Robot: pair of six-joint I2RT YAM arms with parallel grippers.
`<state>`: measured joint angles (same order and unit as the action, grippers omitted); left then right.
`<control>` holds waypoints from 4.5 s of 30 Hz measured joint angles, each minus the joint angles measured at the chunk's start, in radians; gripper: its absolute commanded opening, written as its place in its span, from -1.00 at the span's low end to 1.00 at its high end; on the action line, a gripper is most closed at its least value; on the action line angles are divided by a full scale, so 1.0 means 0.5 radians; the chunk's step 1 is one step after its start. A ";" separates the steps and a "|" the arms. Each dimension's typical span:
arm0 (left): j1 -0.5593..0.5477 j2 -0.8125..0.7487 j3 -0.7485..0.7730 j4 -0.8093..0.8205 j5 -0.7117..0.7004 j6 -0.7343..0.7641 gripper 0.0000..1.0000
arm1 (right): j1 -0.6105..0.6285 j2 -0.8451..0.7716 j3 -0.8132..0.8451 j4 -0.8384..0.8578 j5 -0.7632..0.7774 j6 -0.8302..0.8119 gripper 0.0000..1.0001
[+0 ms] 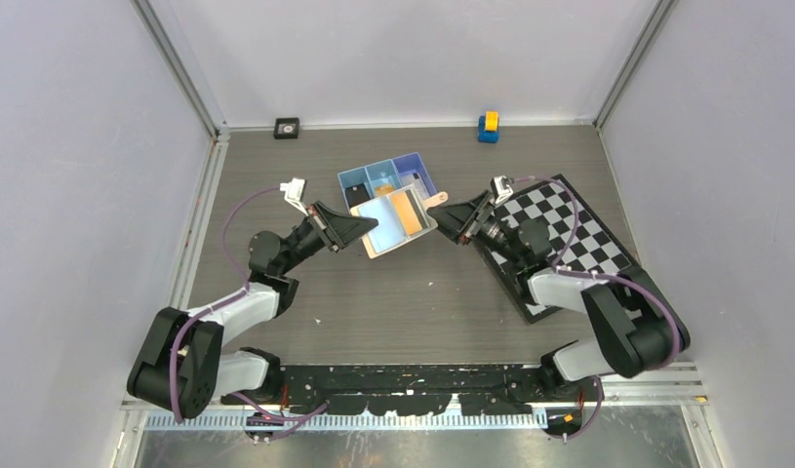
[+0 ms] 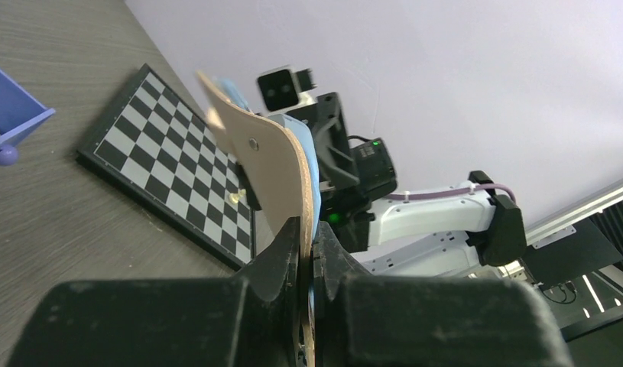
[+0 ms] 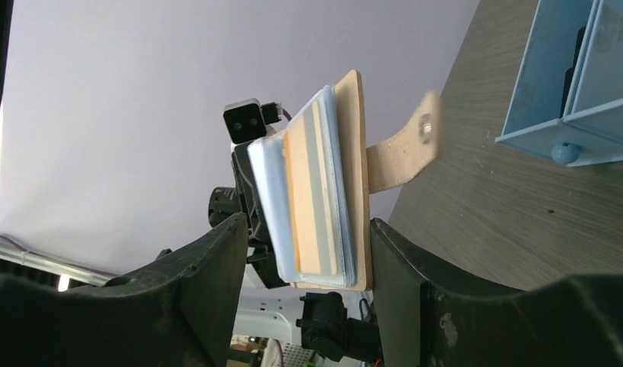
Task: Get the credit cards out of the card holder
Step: Remove the credit card from the card holder.
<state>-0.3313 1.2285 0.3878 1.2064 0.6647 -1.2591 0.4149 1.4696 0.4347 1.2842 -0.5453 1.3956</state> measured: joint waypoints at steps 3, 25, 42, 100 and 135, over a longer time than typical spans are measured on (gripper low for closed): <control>0.000 0.000 0.004 -0.054 0.016 0.022 -1.00 | -0.006 -0.165 -0.002 -0.140 0.019 -0.125 0.18; 0.000 0.001 0.050 -0.242 0.079 0.084 -1.00 | 0.093 -0.268 0.078 -0.524 -0.049 -0.454 -0.40; -0.001 -0.223 0.288 -1.411 -0.270 0.562 0.38 | 0.138 -0.450 0.114 -1.165 0.166 -0.822 -0.99; -0.082 0.446 0.256 -0.273 0.221 -0.037 -0.49 | 0.297 -0.082 0.175 -0.607 0.221 -0.648 -0.99; -0.090 0.320 0.317 -0.909 0.177 0.278 -1.00 | 0.200 -0.085 0.053 -0.545 0.141 -0.526 -0.83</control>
<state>-0.3763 1.3888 0.5461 0.7517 0.7532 -1.1202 0.5148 1.4273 0.4614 1.0119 -0.4747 1.1328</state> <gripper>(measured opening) 0.007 0.167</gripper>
